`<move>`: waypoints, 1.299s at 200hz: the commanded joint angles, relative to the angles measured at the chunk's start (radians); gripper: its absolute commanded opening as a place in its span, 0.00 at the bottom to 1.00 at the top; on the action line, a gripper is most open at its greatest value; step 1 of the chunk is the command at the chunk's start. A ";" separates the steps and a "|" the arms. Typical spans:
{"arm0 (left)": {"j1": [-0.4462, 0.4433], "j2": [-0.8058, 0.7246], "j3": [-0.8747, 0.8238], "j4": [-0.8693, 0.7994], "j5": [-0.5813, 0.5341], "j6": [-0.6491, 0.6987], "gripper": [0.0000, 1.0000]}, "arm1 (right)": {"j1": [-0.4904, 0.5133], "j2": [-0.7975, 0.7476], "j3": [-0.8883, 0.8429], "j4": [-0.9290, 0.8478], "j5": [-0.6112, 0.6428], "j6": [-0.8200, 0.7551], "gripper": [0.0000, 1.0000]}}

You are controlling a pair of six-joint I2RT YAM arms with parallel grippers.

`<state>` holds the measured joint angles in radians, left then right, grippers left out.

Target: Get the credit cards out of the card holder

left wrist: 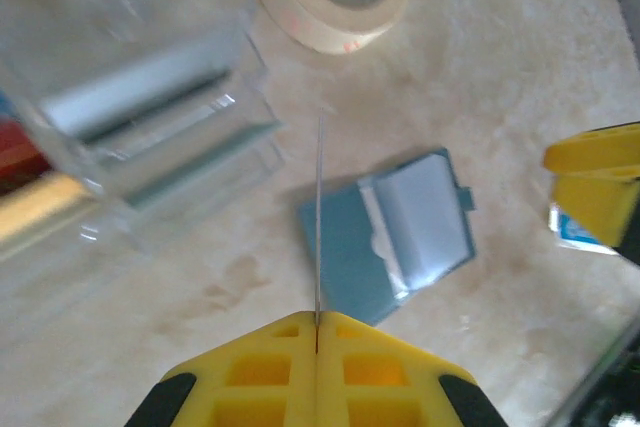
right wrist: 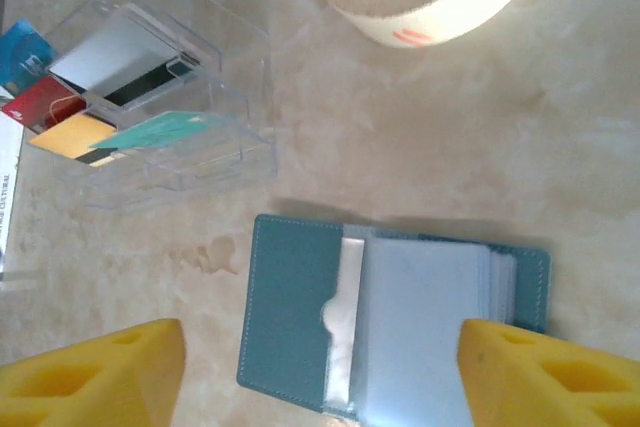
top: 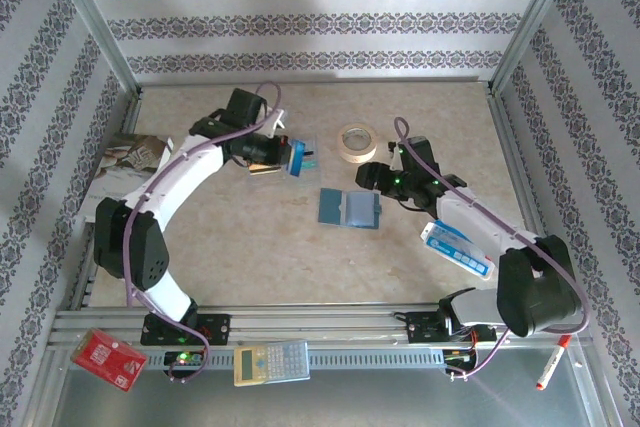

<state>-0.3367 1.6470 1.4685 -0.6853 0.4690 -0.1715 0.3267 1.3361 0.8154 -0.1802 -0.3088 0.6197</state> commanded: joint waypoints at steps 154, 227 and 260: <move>0.157 0.418 0.717 -0.609 -0.235 1.065 0.00 | -0.022 -0.079 -0.014 -0.016 -0.030 -0.008 0.97; 0.159 0.524 0.829 -0.677 -0.234 1.172 0.00 | -0.014 -0.068 -0.018 -0.031 0.022 0.040 0.98; 0.160 0.555 0.855 -0.679 -0.244 1.180 0.00 | -0.012 -0.060 -0.003 -0.045 0.026 0.052 0.98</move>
<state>-0.1879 2.1727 2.2814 -1.3106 0.2436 0.9588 0.3161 1.2686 0.7834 -0.2008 -0.3035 0.6506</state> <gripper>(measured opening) 0.061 0.982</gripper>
